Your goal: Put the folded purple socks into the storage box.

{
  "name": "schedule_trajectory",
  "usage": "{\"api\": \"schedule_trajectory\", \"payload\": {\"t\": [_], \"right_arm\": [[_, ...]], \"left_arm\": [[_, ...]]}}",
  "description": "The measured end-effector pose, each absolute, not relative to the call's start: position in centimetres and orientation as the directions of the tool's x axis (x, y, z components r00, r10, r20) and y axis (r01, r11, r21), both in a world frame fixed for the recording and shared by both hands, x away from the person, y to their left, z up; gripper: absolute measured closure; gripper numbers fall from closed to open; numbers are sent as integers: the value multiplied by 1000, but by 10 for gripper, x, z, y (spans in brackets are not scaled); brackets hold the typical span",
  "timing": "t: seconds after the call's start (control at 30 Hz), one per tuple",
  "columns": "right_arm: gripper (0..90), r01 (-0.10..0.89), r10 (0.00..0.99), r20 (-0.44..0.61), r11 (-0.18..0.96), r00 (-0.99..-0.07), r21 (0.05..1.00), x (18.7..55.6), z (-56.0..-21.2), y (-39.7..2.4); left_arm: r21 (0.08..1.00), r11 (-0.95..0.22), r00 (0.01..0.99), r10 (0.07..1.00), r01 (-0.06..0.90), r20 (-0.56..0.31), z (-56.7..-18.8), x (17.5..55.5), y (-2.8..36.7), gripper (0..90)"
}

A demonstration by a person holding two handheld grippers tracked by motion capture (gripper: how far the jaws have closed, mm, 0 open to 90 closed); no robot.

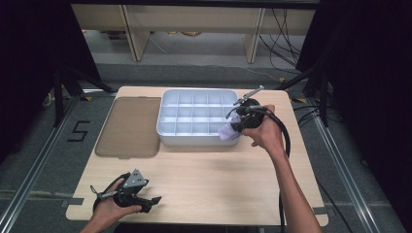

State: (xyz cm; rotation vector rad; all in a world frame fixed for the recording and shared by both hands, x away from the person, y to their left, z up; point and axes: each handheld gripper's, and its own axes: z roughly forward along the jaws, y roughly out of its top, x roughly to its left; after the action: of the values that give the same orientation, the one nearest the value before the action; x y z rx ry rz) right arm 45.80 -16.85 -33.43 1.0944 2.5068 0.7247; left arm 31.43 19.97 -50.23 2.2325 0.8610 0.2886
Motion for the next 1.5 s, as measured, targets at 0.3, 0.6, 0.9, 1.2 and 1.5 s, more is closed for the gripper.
{"api": "schedule_trajectory", "payload": {"t": [0.3,0.6,0.9,1.2,1.5], "right_arm": [[694,602,761,-83,570,-643,558,470,-331,-170],[693,612,769,-98,573,-632,546,480,-332,-170],[693,633,784,-95,561,-614,533,495,-340,-169],[693,661,802,-110,553,-587,507,509,-348,-167],[693,676,807,-138,562,-574,477,524,-355,-165]], "left_arm": [[693,-521,752,657,499,-48,-502,314,200,217],[692,-518,750,660,503,-51,-502,314,200,217],[691,-520,748,662,502,-45,-503,315,200,217],[692,-521,753,656,500,-50,-503,314,200,217],[689,-523,750,660,502,-45,-503,314,199,217]]}}
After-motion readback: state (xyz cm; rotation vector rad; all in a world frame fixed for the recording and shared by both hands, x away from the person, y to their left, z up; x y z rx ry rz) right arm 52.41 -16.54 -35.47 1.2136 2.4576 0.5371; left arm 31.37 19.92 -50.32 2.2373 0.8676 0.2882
